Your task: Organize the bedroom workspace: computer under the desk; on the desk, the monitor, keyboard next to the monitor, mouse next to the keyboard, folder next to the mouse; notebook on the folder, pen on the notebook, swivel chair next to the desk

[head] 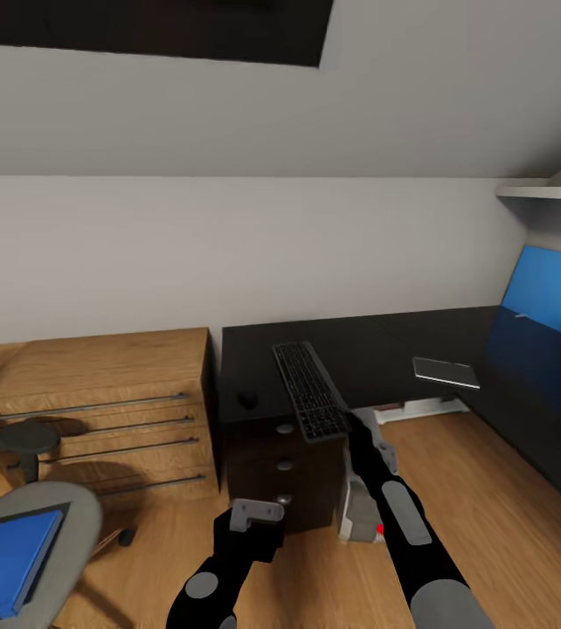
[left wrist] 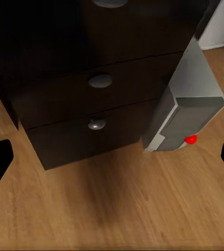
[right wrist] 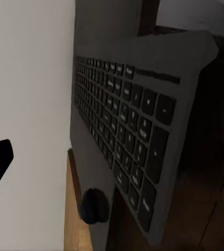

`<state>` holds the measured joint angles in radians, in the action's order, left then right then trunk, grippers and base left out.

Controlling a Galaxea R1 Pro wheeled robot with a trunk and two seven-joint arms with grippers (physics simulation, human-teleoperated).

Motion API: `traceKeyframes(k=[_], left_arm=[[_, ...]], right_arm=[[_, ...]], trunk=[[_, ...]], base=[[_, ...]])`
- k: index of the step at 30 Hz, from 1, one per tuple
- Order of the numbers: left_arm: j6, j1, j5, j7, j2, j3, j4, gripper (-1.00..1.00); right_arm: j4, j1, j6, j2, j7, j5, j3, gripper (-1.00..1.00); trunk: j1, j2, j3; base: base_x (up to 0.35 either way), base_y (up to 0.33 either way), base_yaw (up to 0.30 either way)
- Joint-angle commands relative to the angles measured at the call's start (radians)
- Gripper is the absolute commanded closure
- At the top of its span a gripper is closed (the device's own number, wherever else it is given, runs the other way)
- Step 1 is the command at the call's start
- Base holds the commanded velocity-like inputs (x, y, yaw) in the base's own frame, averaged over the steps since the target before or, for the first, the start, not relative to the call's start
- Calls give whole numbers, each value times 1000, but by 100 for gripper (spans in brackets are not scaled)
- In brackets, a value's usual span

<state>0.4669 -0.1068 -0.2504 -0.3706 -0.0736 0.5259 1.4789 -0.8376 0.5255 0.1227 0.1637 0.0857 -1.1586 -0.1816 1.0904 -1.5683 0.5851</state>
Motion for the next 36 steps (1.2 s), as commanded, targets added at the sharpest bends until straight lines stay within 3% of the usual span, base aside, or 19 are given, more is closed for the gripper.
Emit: traceKeyframes(k=[1, 11, 25, 26, 29, 34, 36], left_arm=[[3, -1, -10, -10, 1, 2, 2, -100], [2, -1, -9, -10, 2, 1, 1, -100], [2, -1, -10, -10, 0, -6, -17, -100], [2, -1, -11, -12, -2, -4, -68, -100], [2, -1, -10, -12, -9, -2, -117, -100], [-20, -1, -10, -12, -29, -3, -219, -100], [-53, -1, -9, -12, -31, -1, -289, -100]], right_arm=[[0, 1, 6, -6, -17, -7, -11, -100], [-1, 2, -4, -26, -23, -7, -50, -100], [-41, 2, -80, -45, -19, 5, -39, -100], [-94, 2, -72, -46, -17, 34, -19, -100], [-111, 2, -72, -46, -19, 43, -15, -100], [-201, 2, -49, -54, -180, 225, -10, -100], [-253, 2, 11, -55, -272, 304, -9, -100]], trunk=[[0, -1, 1], [0, -1, 1], [0, -1, 1], [0, -1, 1], [0, -1, 1], [0, -1, 1], [0, -1, 1]], base=[[-16, -340, 0], [-4, -346, 0], [0, -298, 0], [0, -15, 0], [0, -8, 0], [0, -1, 0], [0, 0, 0]])
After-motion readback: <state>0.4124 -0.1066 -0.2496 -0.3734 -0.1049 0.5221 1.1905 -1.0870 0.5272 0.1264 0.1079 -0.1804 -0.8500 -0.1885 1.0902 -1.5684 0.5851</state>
